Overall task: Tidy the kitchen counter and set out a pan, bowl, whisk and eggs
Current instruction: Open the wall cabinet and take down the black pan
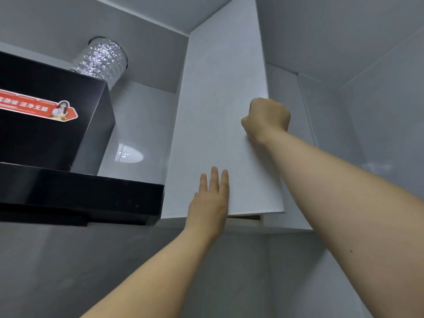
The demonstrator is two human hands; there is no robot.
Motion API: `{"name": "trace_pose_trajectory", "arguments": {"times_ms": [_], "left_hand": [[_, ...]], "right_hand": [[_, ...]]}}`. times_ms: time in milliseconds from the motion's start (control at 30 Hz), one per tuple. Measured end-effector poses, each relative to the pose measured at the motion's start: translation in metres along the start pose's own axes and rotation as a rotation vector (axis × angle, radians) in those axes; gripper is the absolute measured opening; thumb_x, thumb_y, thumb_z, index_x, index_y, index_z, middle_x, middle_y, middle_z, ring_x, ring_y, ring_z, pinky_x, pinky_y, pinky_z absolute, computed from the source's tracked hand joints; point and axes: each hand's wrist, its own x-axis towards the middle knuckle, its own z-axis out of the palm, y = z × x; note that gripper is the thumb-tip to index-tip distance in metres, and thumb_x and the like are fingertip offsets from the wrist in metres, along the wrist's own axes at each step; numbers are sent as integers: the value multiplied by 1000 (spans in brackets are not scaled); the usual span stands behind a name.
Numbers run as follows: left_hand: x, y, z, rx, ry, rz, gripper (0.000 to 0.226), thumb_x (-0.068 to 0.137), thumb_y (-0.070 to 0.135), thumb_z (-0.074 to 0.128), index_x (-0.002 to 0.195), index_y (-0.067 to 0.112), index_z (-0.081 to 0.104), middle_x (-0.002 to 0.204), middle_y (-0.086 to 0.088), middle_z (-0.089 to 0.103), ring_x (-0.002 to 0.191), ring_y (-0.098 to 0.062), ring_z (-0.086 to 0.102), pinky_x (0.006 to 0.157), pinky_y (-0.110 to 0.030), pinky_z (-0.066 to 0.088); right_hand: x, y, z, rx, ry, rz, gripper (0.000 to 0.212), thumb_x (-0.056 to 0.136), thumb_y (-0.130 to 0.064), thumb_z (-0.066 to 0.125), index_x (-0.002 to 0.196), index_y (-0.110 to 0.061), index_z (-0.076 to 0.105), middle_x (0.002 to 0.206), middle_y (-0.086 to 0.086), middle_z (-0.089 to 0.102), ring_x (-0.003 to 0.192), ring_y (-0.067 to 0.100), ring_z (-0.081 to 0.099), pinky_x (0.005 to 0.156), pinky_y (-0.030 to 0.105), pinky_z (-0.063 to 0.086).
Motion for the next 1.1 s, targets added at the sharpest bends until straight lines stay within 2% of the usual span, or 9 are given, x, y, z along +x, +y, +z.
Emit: {"name": "trace_pose_trajectory", "arguments": {"times_ms": [167, 333, 433, 500, 633, 767, 900, 967, 1100], "left_hand": [[-15, -5, -17, -83, 52, -94, 93, 82, -13, 37, 148, 18, -20, 159, 1, -17, 147, -28, 6, 80, -27, 46], [-31, -20, -32, -264, 125, -129, 92, 82, -9, 41, 151, 24, -11, 160, 6, -7, 144, -20, 20, 89, -29, 44], [-43, -34, -48, -435, 129, -204, 87, 86, -1, 44, 151, 34, -3, 158, 5, 17, 116, -25, 52, 87, -34, 47], [-50, -44, -57, -505, 124, -233, 85, 89, 4, 45, 150, 40, -2, 150, 3, 36, 90, -23, 56, 79, -34, 48], [-58, -51, -70, -575, 89, -294, 86, 88, 7, 44, 146, 49, -3, 117, -3, 59, 82, -24, 57, 77, -37, 51], [-61, -58, -74, -584, 51, -335, 84, 88, 12, 41, 144, 53, -5, 85, -6, 59, 77, -24, 58, 76, -41, 53], [-59, -58, -68, -589, 104, -329, 79, 88, 10, 38, 146, 48, 2, 78, 2, 52, 68, -16, 52, 60, -28, 45], [-62, -58, -59, -624, 152, -343, 74, 90, 10, 40, 148, 44, 11, 77, 6, 52, 66, -11, 49, 57, -22, 37], [-72, -49, -38, -715, 132, -521, 38, 97, 22, 44, 135, 19, 40, 104, 1, 59, 96, -24, 57, 71, -27, 37]], "right_hand": [[-31, -27, -23, 119, 109, -141, 29, 85, 0, 46, 111, -6, 56, 114, 12, 53, 99, 30, 54, 72, 29, 35], [-70, -34, -34, 673, 229, -118, 53, 73, 3, 49, 125, -6, 52, 126, 12, 42, 111, 27, 47, 92, 27, 39], [-81, -32, -47, 912, -101, 74, 64, 84, -26, 64, 140, -15, 36, 130, 2, 43, 114, 15, 45, 95, 26, 39], [-83, -31, -52, 1020, -362, 151, 62, 87, -40, 61, 140, -19, 36, 124, -3, 46, 110, 12, 47, 94, 29, 41], [-83, -33, -49, 1044, -411, 257, 49, 91, -33, 53, 137, -18, 41, 131, -1, 48, 117, 18, 49, 100, 39, 44], [-92, -43, -42, 1007, -451, 294, 38, 93, -27, 49, 129, -17, 48, 125, 2, 53, 114, 20, 51, 94, 36, 46], [-108, -41, -29, 925, -488, 268, 32, 94, -23, 46, 124, -16, 54, 117, -1, 55, 101, 16, 50, 77, 26, 43], [-118, -35, -20, 883, -519, 273, 30, 94, -21, 45, 121, -14, 57, 116, 0, 56, 97, 15, 48, 79, 27, 40], [-134, -22, 0, 788, -582, 310, 29, 93, -17, 44, 113, -9, 63, 116, 5, 62, 102, 22, 55, 85, 31, 44]]}}
